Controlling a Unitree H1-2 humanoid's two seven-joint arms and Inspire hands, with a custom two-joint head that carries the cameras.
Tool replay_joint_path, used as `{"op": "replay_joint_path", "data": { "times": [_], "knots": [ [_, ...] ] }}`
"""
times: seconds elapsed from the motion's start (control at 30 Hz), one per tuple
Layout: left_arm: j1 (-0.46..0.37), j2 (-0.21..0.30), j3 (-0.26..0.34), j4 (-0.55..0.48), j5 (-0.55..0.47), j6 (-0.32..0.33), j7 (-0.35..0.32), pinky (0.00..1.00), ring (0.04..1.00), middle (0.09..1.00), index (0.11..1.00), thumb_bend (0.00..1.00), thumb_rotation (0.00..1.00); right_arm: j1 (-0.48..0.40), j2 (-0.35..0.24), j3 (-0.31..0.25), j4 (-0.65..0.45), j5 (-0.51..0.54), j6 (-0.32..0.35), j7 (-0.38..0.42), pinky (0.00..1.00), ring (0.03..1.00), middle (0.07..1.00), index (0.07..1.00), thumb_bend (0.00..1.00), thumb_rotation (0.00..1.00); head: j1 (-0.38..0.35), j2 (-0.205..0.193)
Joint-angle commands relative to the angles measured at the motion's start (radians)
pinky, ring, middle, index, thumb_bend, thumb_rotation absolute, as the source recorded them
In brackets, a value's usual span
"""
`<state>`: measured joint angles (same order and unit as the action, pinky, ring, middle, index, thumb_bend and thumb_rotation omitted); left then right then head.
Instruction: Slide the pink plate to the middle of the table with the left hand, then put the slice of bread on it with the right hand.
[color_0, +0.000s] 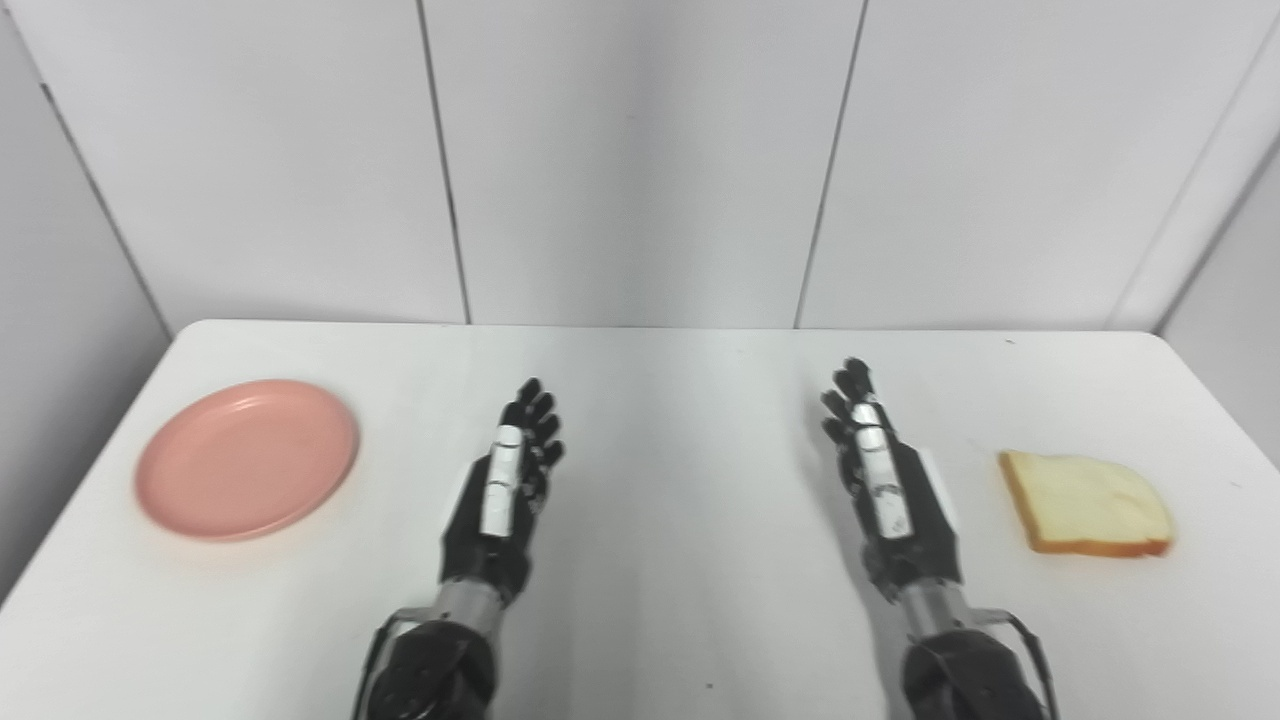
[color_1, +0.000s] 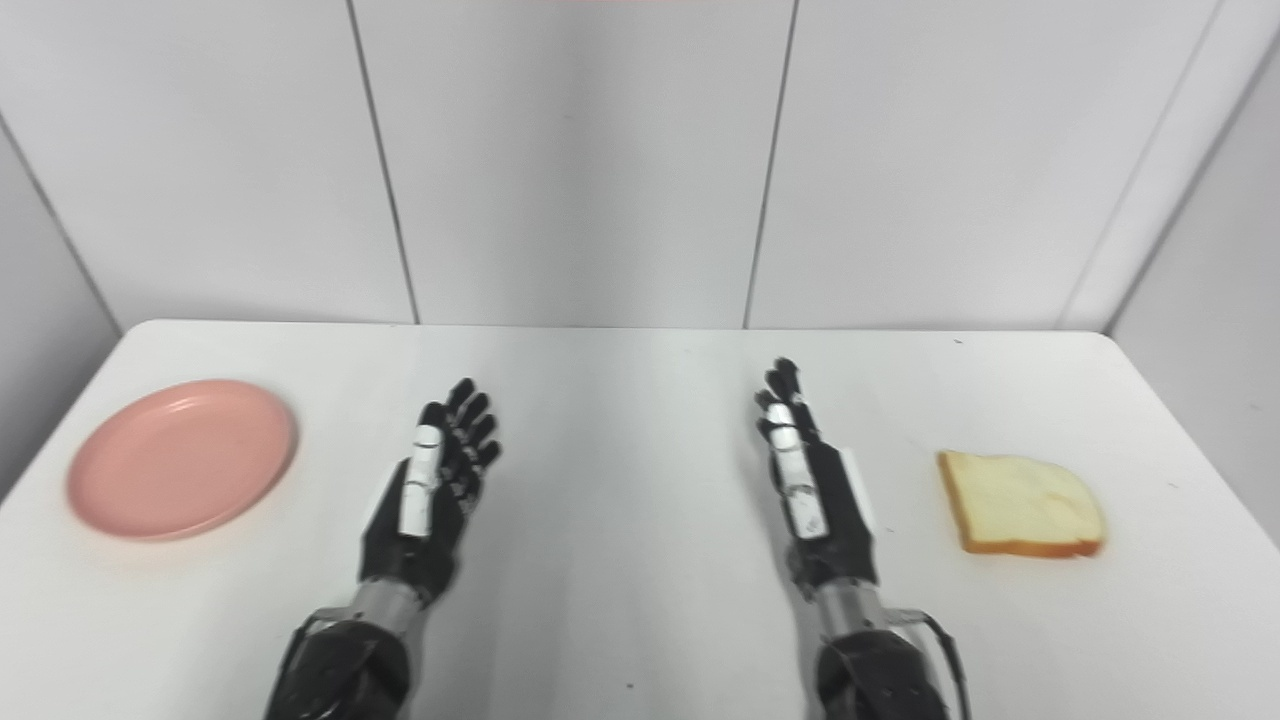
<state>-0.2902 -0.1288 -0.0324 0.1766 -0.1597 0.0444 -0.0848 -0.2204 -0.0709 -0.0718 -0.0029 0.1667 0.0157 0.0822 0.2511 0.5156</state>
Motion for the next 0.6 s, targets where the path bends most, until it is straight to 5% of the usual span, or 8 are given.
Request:
{"op": "replay_joint_path", "data": {
  "times": [0.0, 0.23, 0.57],
  "knots": [
    [-0.032, -0.028, 0.003, -0.011, 0.003, -0.052, 0.015, 1.00, 1.000, 0.987, 0.955, 0.71, 0.94, -0.022, -0.022, -0.016, -0.003, 0.029, -0.084, 0.029, 1.00, 0.990, 1.000, 1.000, 0.69, 0.91, 0.019, -0.008],
    [-0.067, -0.042, 0.018, 0.031, 0.002, -0.087, 0.038, 1.00, 1.000, 0.997, 0.974, 0.72, 0.94, -0.012, -0.044, -0.040, 0.008, 0.065, -0.080, 0.047, 1.00, 0.999, 1.000, 1.000, 0.66, 0.93, 0.128, -0.064],
    [-0.112, -0.030, 0.075, 0.047, -0.020, -0.095, 0.057, 1.00, 1.000, 1.000, 0.967, 0.73, 0.95, -0.006, -0.067, -0.034, 0.007, 0.058, -0.083, 0.068, 1.00, 1.000, 1.000, 1.000, 0.64, 1.00, 0.162, -0.099]
  ]
}}
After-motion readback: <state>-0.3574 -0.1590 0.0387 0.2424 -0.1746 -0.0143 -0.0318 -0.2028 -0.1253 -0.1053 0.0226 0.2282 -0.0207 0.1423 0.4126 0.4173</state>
